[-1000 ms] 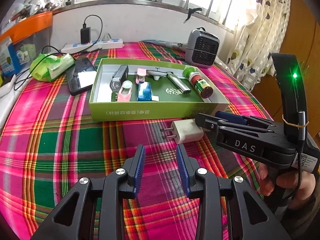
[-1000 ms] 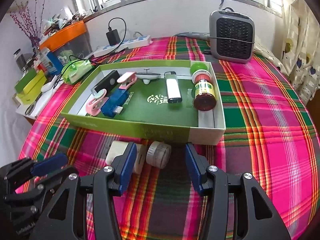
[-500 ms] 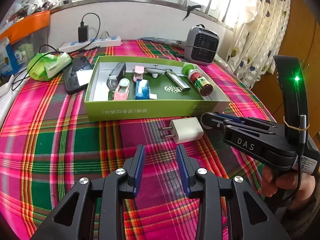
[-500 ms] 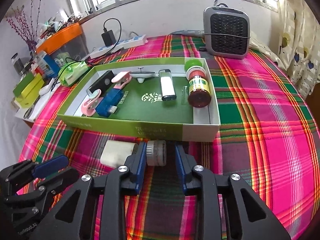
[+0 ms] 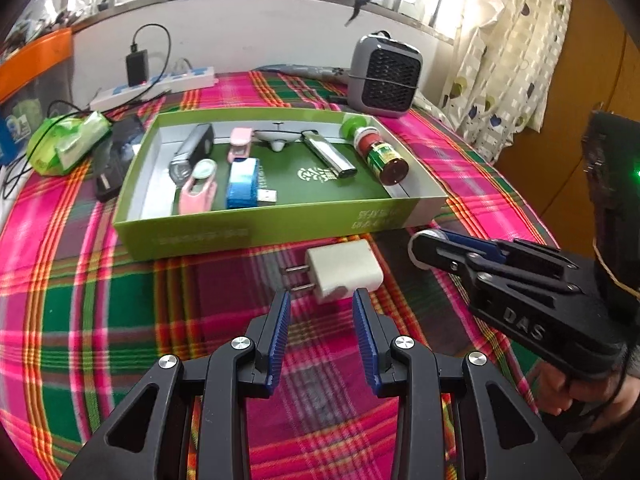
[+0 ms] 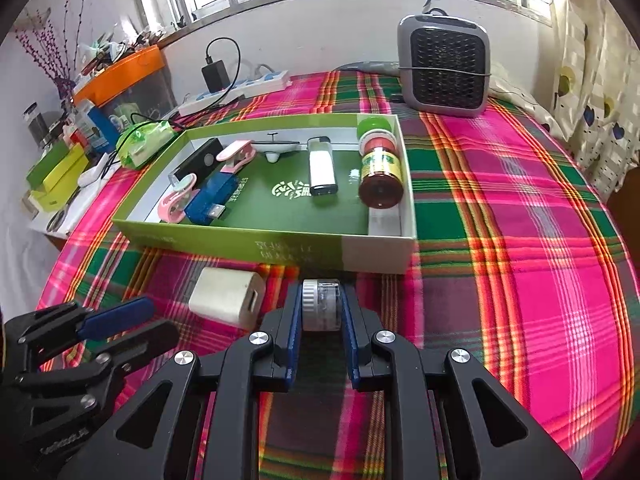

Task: Organize rigid objects
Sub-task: 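Grasp the white cylindrical cap with the right tool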

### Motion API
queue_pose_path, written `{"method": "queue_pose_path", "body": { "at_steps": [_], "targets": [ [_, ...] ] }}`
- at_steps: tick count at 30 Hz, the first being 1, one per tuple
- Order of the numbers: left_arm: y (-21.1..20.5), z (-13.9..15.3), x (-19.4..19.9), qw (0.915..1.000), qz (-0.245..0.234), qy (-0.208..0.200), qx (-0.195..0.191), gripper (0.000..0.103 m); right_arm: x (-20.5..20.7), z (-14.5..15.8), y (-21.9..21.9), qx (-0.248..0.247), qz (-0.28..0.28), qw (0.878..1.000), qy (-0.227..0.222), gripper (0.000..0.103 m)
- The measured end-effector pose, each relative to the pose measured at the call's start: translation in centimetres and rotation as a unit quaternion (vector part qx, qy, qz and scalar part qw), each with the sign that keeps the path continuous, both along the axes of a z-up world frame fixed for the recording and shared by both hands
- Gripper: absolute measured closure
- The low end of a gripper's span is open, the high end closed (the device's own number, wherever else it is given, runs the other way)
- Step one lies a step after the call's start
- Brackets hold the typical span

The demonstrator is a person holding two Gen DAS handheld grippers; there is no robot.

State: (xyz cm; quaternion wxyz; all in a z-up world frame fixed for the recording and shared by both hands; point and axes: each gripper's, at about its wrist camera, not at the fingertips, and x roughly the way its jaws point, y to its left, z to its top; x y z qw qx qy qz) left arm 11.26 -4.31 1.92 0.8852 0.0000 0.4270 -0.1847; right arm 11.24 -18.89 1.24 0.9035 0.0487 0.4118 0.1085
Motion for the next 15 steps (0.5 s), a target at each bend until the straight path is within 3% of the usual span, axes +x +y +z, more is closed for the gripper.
{"method": "queue_pose_path", "body": {
  "at_steps": [15],
  "targets": [
    [-3.9, -0.3, -0.4, 0.9985, -0.054, 0.012, 0.006, 0.072, -1.1, 0.4, -2.7, 0.009, -0.018, 1.0, -0.008, 0.083]
  ]
}}
